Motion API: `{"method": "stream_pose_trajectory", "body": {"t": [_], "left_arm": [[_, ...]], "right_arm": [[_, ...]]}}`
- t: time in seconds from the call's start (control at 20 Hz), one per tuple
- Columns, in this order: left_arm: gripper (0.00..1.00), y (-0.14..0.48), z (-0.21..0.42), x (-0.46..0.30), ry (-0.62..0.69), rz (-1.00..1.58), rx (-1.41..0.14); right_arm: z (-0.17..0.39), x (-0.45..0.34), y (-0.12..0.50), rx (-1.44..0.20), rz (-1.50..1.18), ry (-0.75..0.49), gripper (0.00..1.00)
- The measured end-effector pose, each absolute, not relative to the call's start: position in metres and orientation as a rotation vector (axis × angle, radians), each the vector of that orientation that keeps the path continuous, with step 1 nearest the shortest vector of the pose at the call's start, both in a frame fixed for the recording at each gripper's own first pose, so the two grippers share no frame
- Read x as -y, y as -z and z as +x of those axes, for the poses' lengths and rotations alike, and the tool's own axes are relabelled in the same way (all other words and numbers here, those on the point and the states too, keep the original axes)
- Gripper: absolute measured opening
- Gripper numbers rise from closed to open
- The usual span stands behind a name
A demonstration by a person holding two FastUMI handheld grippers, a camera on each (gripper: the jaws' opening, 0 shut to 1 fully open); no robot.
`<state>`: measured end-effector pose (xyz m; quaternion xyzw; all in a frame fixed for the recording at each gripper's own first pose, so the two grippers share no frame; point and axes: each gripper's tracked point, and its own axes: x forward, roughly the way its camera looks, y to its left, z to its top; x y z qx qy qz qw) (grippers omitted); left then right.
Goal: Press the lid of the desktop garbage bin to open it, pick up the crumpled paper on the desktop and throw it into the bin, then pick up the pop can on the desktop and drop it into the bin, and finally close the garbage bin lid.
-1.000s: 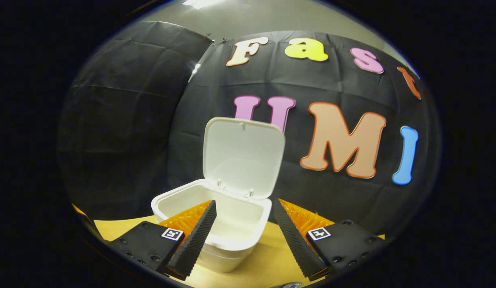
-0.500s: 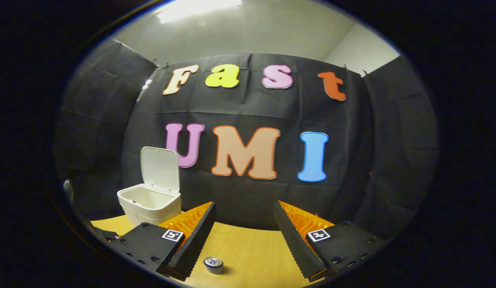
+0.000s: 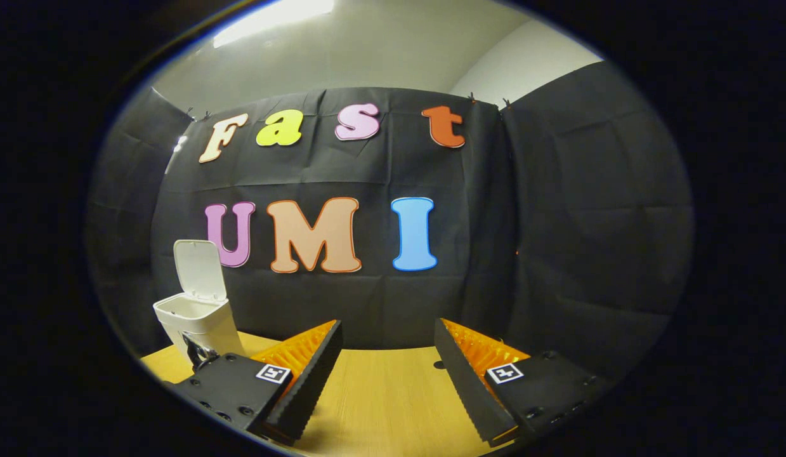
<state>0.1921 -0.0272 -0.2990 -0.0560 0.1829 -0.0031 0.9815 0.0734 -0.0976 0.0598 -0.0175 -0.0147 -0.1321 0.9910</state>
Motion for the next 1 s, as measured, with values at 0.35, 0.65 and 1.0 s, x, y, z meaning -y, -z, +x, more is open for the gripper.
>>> {"method": "stream_pose_trajectory", "body": {"t": [0.35,0.65,1.0], "left_arm": [[0.95,0.338,0.213,0.02,-0.028,-0.136,-0.437],[0.89,0.365,0.216,0.021,-0.054,-0.115,-0.534],[0.78,0.331,0.217,0.009,-0.066,-0.086,-0.474]], "right_arm": [[0.077,0.124,-0.034,-0.024,0.086,0.281,0.96],[0.074,0.132,-0.025,-0.029,0.193,0.297,0.95],[0.067,0.145,-0.014,-0.068,0.048,0.308,0.95]]}}
